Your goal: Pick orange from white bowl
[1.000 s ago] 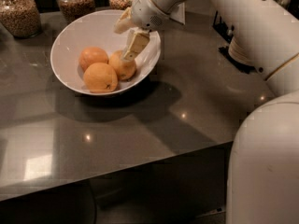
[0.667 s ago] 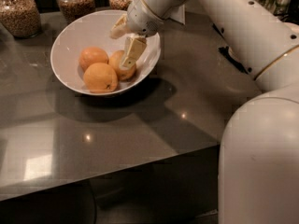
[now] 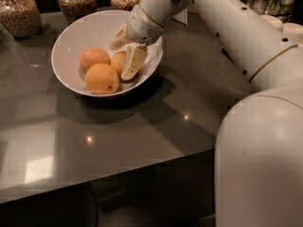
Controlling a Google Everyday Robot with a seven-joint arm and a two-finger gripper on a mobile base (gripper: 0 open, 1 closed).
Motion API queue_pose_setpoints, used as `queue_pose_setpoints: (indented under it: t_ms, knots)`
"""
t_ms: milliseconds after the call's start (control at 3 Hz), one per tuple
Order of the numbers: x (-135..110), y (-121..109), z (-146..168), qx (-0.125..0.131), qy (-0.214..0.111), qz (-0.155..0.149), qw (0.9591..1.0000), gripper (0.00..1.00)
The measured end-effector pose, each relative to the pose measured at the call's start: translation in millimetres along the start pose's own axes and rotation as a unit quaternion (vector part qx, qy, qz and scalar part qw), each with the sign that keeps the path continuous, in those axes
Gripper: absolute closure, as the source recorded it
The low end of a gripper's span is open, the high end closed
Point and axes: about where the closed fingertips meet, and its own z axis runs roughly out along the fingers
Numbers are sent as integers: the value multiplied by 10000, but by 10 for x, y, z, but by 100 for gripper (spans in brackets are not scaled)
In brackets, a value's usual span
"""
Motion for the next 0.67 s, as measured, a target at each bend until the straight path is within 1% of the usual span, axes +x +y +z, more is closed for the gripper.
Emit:
queue_pose_setpoints:
  t_ms: [333,667]
  knots:
    - [90,-4,38,-1,84,-98,9999,27]
    - [172,-32,94,58,207,-271,9994,25]
